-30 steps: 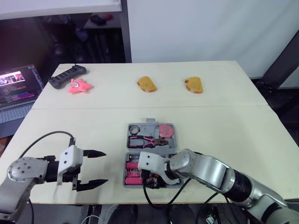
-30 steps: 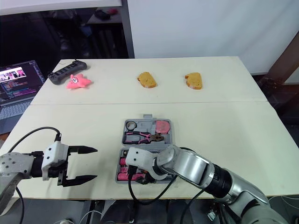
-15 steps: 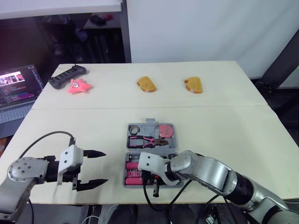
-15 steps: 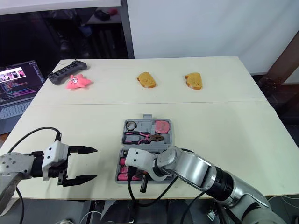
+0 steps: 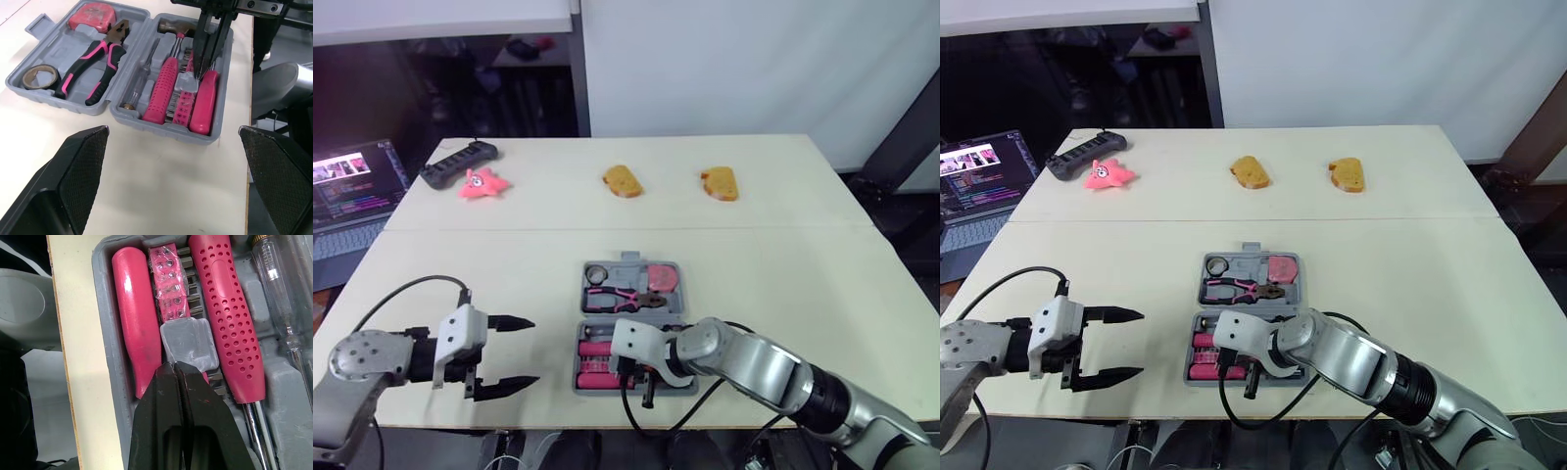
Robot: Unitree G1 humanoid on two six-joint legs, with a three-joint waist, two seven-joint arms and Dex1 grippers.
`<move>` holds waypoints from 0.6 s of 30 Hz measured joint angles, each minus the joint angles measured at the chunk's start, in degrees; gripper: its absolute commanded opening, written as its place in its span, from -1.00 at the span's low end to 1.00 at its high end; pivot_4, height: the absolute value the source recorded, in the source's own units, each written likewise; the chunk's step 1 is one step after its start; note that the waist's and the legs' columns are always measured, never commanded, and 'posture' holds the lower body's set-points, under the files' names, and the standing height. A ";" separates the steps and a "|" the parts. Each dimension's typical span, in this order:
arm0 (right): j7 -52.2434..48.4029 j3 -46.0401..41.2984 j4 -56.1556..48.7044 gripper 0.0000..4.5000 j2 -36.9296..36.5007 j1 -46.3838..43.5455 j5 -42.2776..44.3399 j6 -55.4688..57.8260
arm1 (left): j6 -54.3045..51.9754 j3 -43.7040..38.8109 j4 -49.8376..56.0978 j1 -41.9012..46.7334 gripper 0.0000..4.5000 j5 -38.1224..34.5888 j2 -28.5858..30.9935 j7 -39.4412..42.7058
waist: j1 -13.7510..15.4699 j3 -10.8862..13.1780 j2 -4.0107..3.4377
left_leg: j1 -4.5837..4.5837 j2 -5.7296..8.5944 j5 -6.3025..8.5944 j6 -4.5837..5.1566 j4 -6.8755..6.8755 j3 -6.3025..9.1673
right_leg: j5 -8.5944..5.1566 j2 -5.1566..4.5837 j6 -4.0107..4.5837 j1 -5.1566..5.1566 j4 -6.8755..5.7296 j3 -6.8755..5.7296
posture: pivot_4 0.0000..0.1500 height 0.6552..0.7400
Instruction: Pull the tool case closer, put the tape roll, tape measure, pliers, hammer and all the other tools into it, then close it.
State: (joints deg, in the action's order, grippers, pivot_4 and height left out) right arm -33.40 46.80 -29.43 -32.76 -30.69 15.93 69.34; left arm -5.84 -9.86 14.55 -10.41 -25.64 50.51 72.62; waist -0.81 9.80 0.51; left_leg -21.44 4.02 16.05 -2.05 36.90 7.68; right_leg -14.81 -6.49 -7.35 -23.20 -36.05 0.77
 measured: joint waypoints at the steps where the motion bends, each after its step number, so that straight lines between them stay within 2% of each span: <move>1: -0.07 -0.23 0.05 -0.98 0.20 0.03 0.00 0.07 | 0.00 0.00 -0.07 0.02 1.00 0.01 0.00 0.02 | 0.00 -0.02 0.03 | 0.00 0.00 0.00 0.00 -0.01 0.00 | 0.00 0.00 0.00 0.00 0.00 0.00 | 1.00 1.00; 7: -2.01 -4.99 0.49 -0.98 0.74 2.12 0.33 -5.66 | -0.04 0.17 -1.07 2.08 1.00 0.04 -0.03 0.08 | -0.16 0.00 0.05 | -0.15 0.00 0.00 0.00 -0.02 -0.02 | 0.00 0.01 -0.01 -0.02 -0.10 0.03 | 1.00 1.00; 13: -6.06 -18.68 -4.20 -0.98 -1.17 2.99 4.32 -12.58 | -1.40 2.56 -3.93 6.67 1.00 0.75 -2.09 -1.54 | 0.18 0.07 0.04 | -0.21 0.02 0.00 0.00 0.01 -0.02 | 0.01 0.00 -0.02 -0.02 -0.06 0.04 | 1.00 1.00; 16: -8.16 -24.98 -5.17 -0.98 -4.47 4.42 6.98 -12.05 | -1.10 5.58 -7.69 9.82 1.00 4.64 -3.28 -3.75 | 0.29 0.08 0.05 | -0.22 0.06 0.00 0.01 0.04 -0.03 | 0.01 -0.02 -0.03 0.01 -0.06 0.04 | 1.00 1.00; 17: -7.91 -27.11 -3.86 -0.98 -6.46 5.23 6.87 -11.23 | -1.64 7.87 -10.63 13.65 1.00 7.11 -5.62 -5.81 | 0.61 0.10 0.00 | -0.19 0.10 0.00 0.01 0.09 -0.01 | 0.02 -0.04 -0.03 0.10 -0.05 0.00 | 1.00 1.00; 18: -7.20 -27.73 -1.55 -0.99 -8.39 5.22 5.99 -10.43 | -2.36 9.78 -13.01 16.82 0.89 9.07 -7.97 -7.87 | 1.02 0.12 -0.03 | -0.18 0.14 -0.01 0.01 0.13 -0.03 | 0.02 -0.07 -0.04 0.12 -0.06 -0.01 | 1.00 1.00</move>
State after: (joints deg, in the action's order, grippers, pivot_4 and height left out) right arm -40.60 19.08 -30.98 -41.15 -25.47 21.92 58.91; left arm -8.20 -0.09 1.54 6.41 -16.57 42.54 64.75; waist 0.21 9.92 0.48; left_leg -21.62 4.16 16.05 -2.04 37.03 7.65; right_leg -14.79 -6.56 -7.39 -23.08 -36.10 0.77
